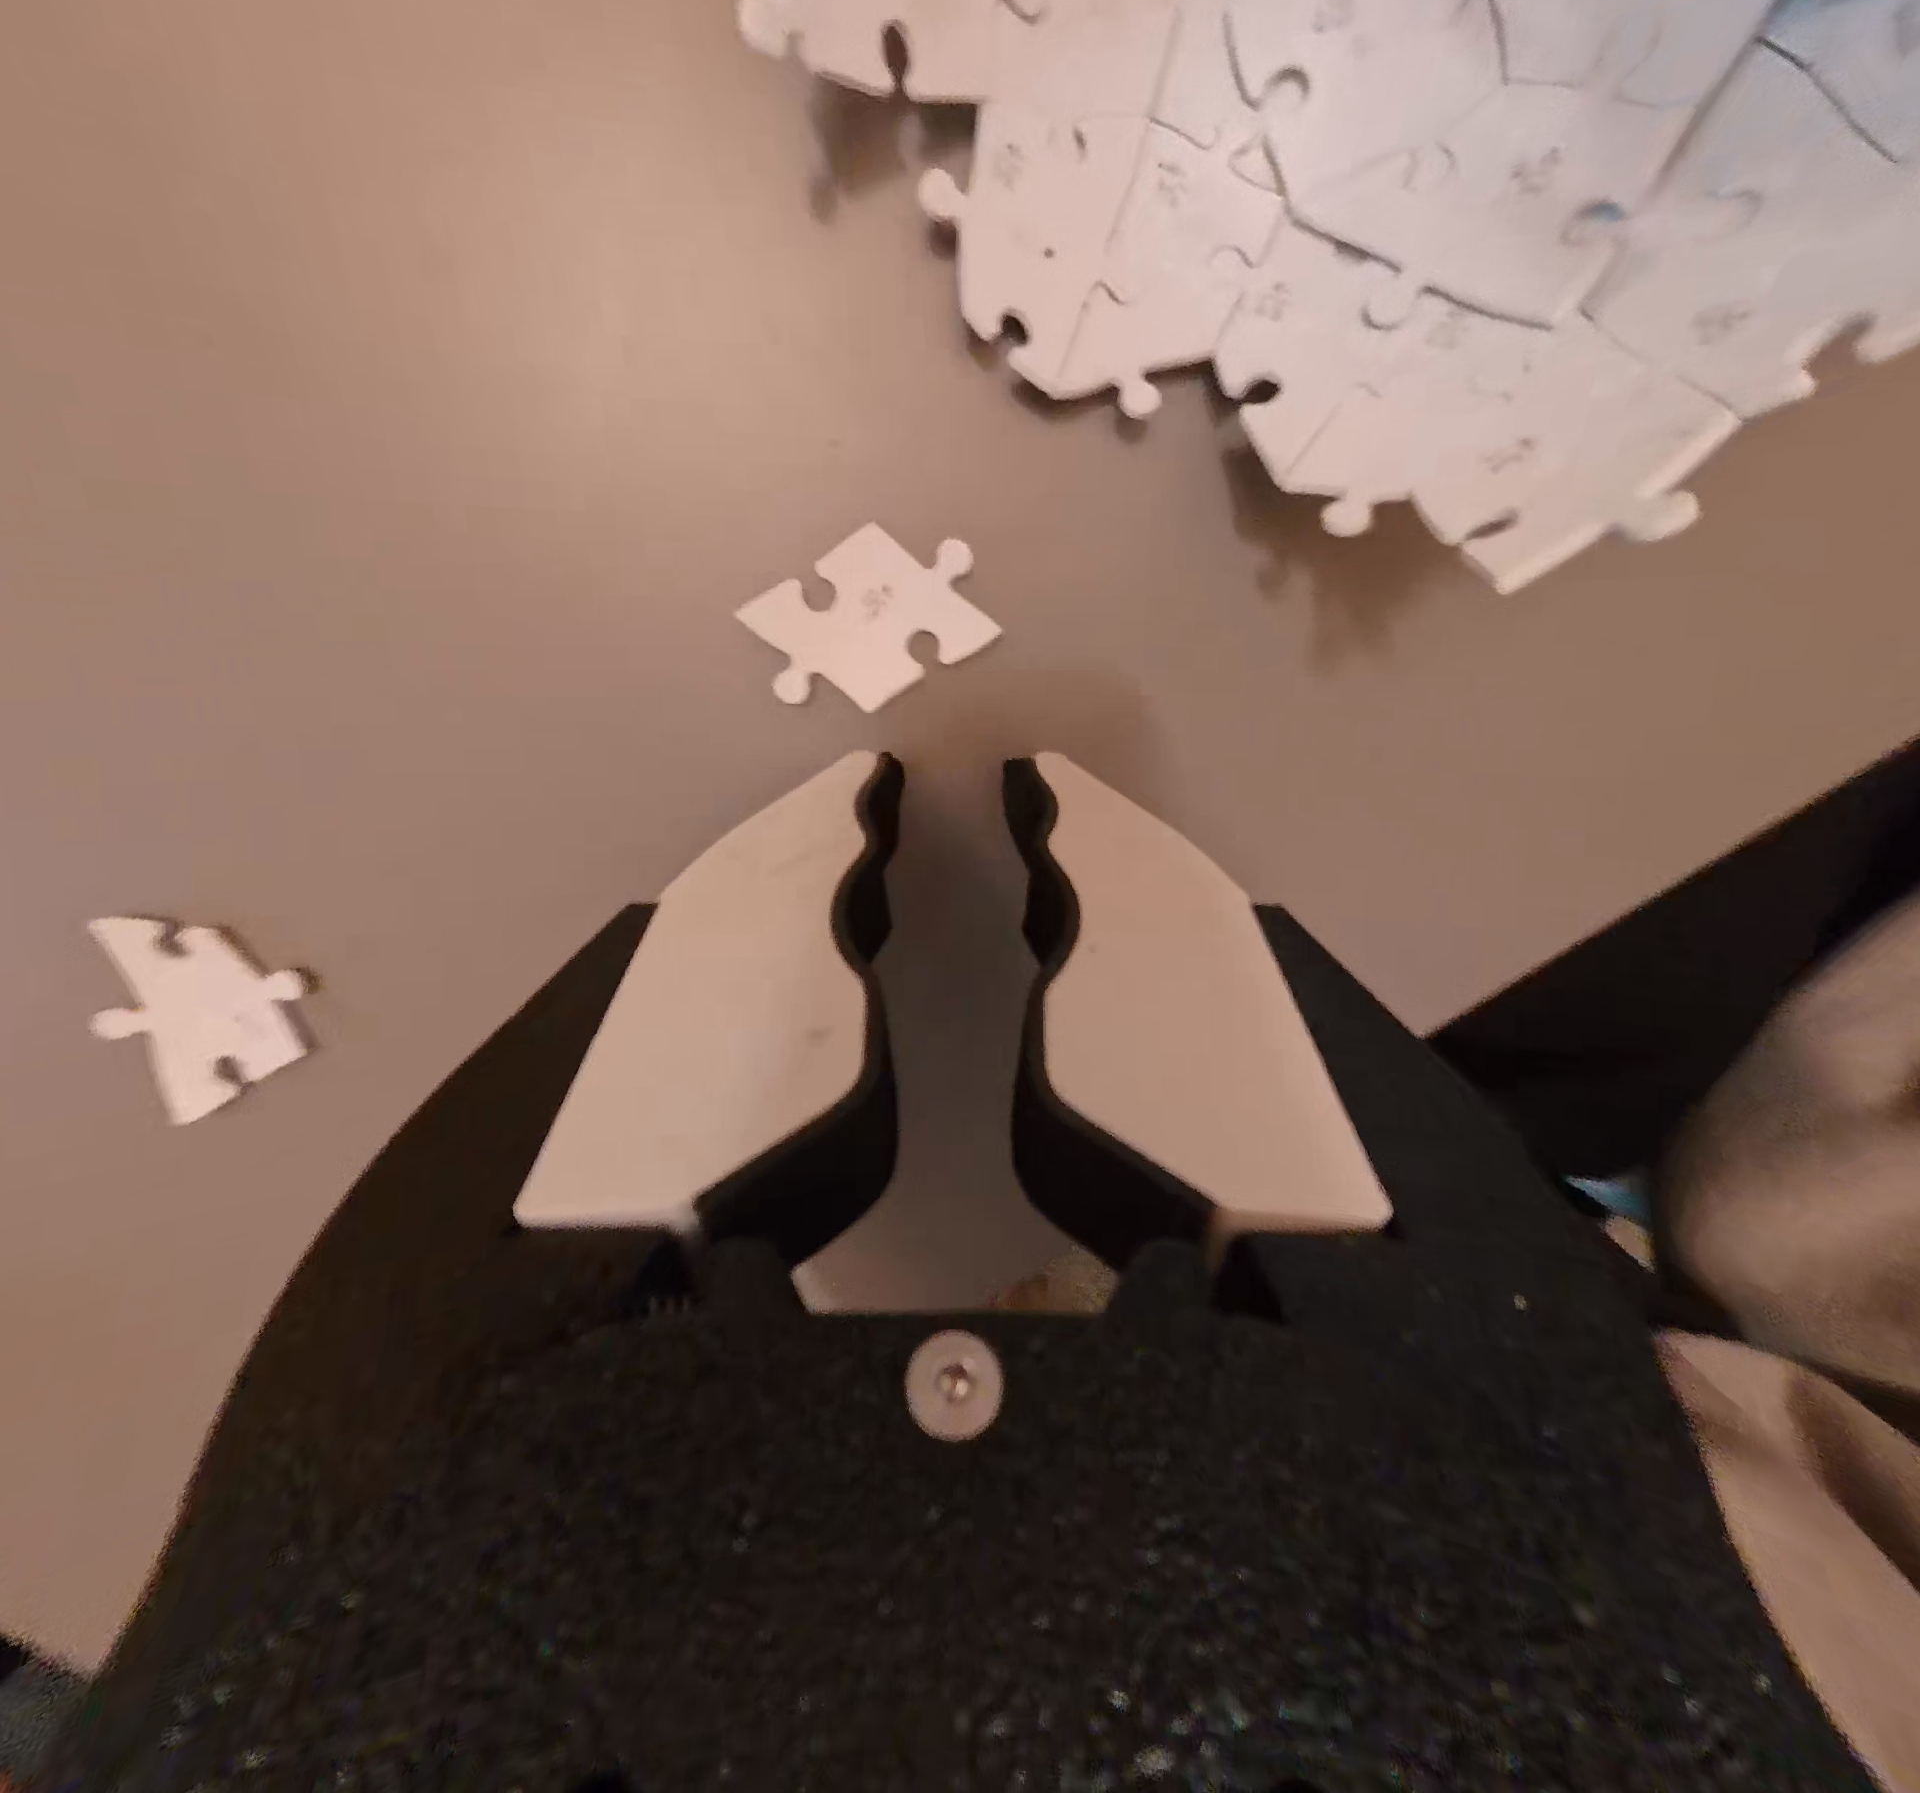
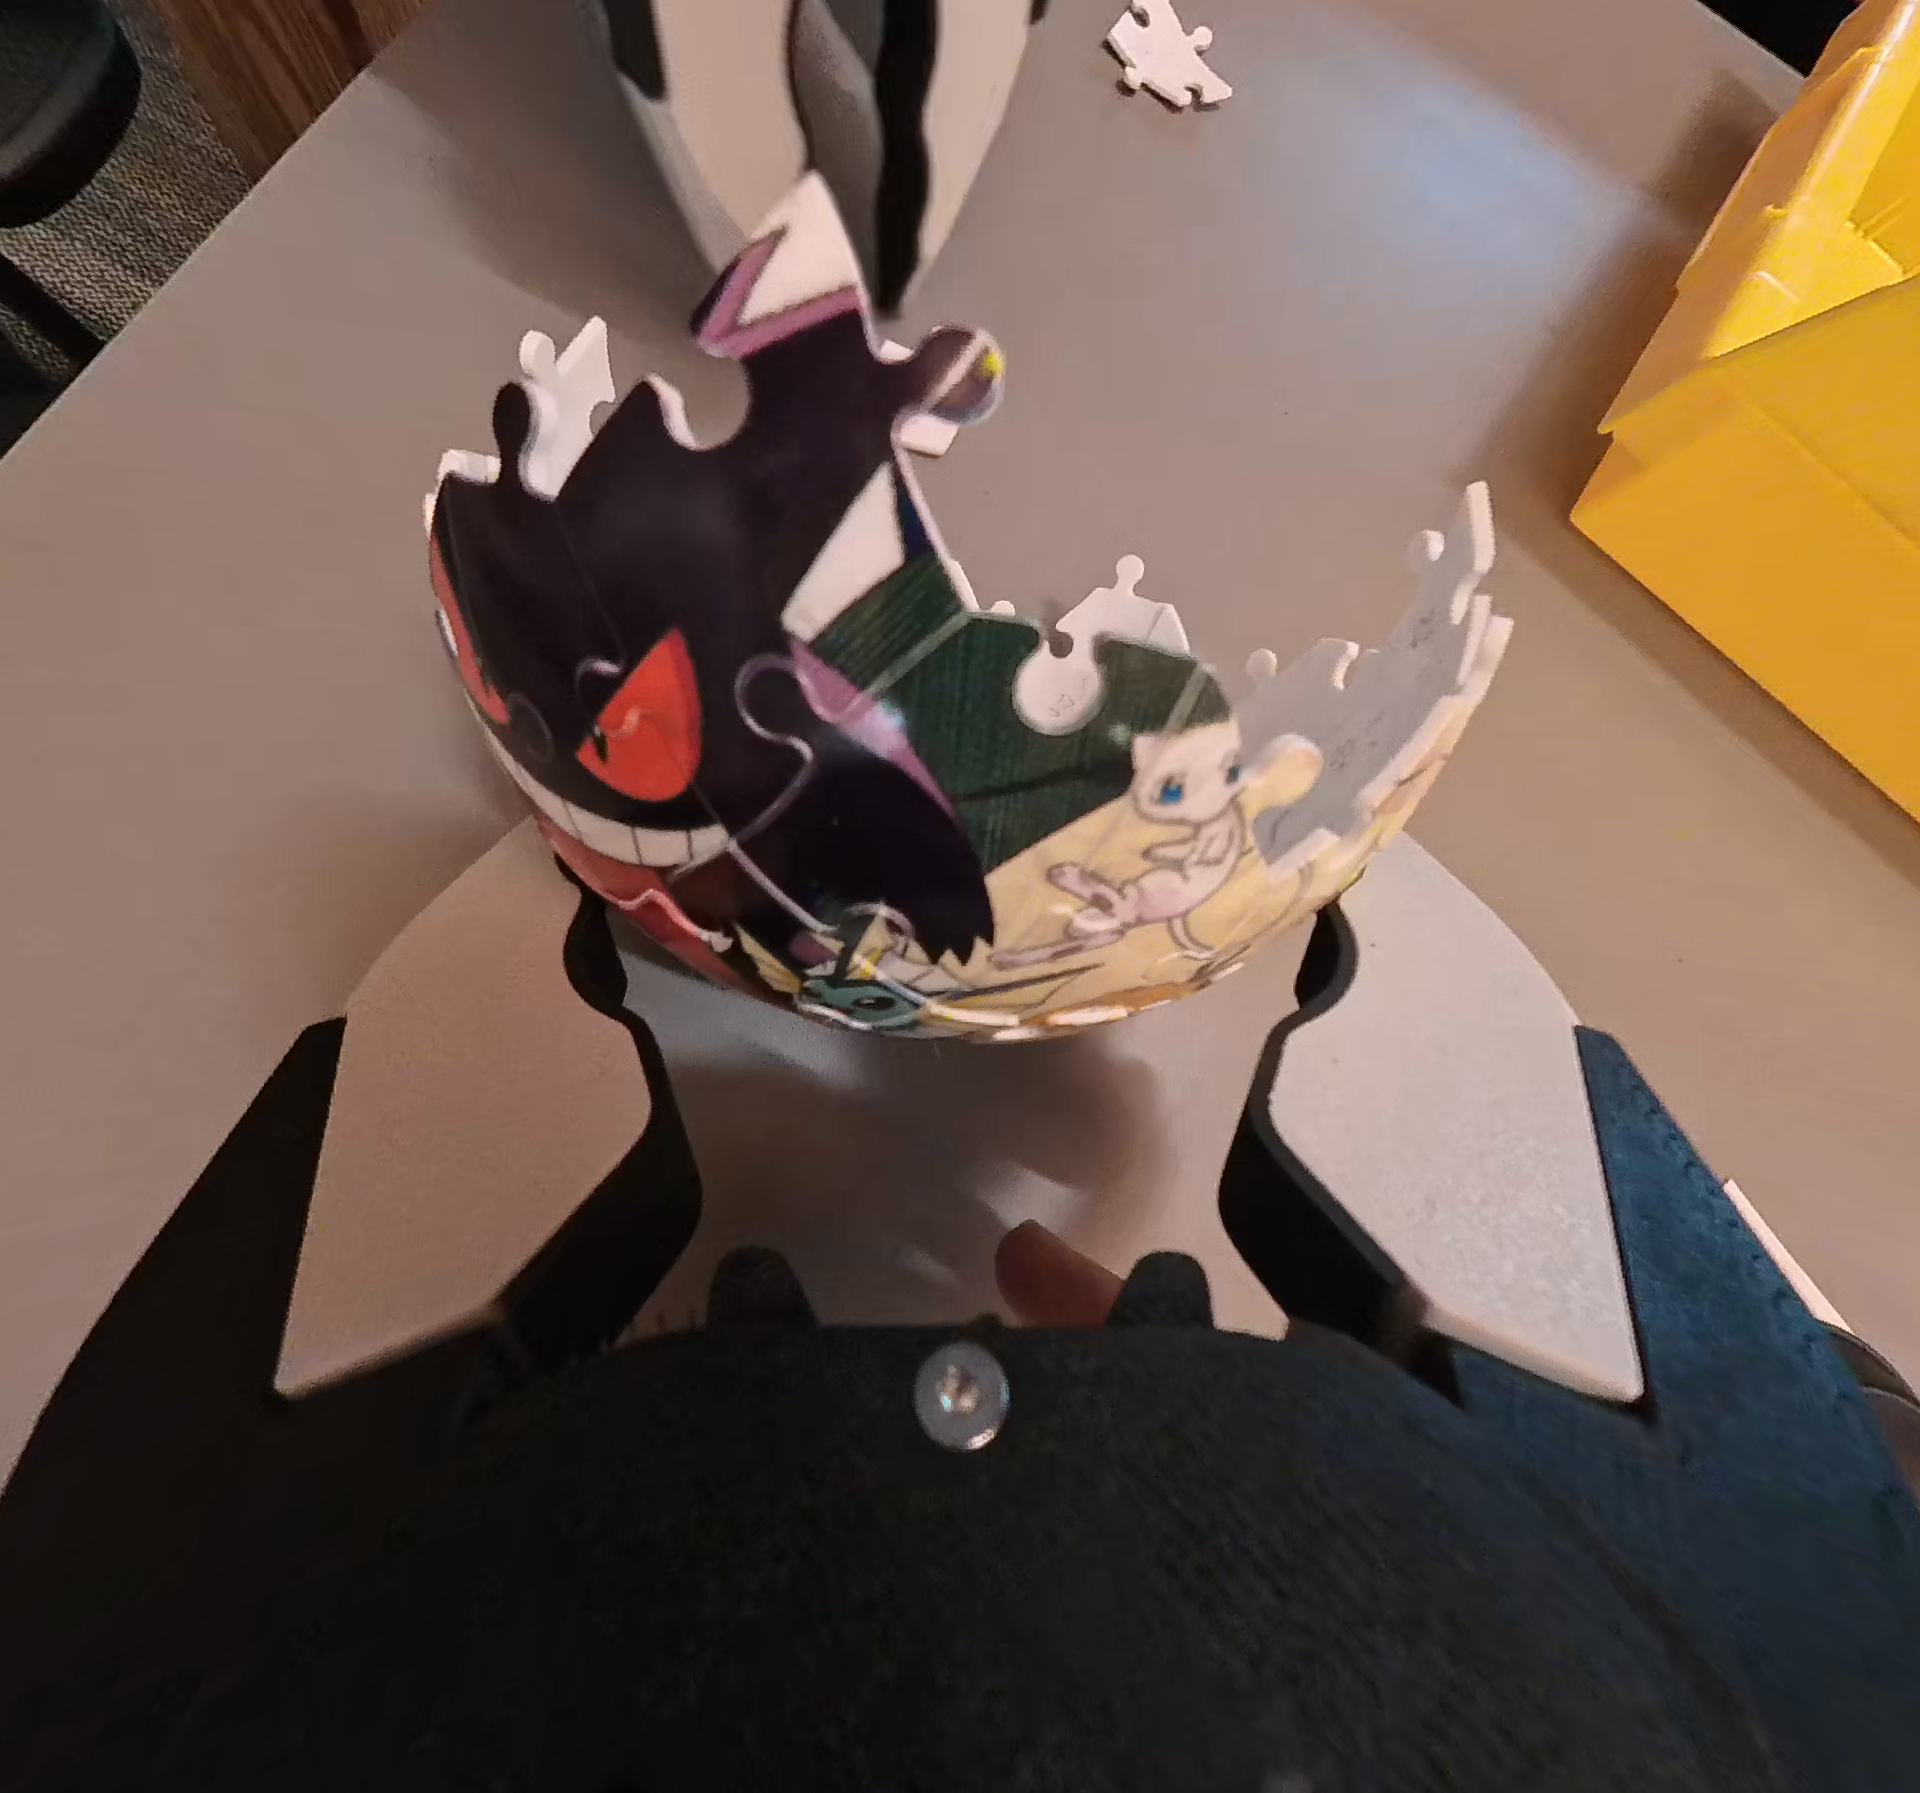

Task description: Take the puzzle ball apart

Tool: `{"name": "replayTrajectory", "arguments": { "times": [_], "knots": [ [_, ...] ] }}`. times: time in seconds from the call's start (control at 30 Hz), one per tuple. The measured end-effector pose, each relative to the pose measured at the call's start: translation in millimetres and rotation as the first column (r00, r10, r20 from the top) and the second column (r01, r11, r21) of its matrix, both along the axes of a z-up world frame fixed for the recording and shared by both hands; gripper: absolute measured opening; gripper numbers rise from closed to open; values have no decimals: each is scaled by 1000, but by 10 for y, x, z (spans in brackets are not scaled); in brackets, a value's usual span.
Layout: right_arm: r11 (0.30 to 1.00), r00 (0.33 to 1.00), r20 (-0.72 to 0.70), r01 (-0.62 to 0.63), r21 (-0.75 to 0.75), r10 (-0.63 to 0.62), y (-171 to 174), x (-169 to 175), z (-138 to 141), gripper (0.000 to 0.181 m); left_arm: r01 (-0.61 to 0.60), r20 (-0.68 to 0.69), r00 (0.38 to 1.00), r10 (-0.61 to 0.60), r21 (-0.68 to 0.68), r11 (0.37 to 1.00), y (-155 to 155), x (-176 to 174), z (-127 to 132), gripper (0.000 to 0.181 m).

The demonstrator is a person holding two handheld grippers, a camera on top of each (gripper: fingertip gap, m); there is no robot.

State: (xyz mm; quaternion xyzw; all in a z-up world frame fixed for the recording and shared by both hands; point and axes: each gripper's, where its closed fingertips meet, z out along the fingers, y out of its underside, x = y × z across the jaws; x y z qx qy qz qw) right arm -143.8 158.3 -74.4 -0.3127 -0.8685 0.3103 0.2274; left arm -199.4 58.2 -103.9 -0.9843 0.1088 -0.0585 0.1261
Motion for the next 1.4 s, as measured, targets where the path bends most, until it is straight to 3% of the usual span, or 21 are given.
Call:
{"name": "replayTrajectory", "arguments": {
  "times": [0.13,0.3,0.5,0.63,0.73,0.93,1.23,1.4],
  "knots": [
    [1000,1000,0,1,1,-1,2,-1,-1,129,-40,15,999,39,29,999,128,19,-14,20],
    [1000,1000,-2,1,0,-1,-3,-4,1,129,9,27,1000,-11,54,999,197,118,-18,20],
    [1000,1000,-1,-1,4,1,0,-1,0,128,-59,16,998,58,91,994,201,-40,47,29],
    [1000,1000,-1,-1,5,1,1,-1,-2,128,-41,-49,998,48,146,989,274,-144,68,34],
    [1000,1000,-1,-2,6,2,-1,0,-1,128,-59,18,998,58,91,994,231,-66,-4,28],
    [1000,1000,0,-3,5,3,1,4,0,128,41,99,994,-47,61,997,204,250,-7,19],
    [1000,1000,-1,-4,4,4,0,6,7,127,-29,37,999,26,86,996,212,32,37,25],
    [1000,1000,-1,-5,11,5,1,7,7,127,-10,55,998,6,76,997,261,132,-9,28]
  ]
}}
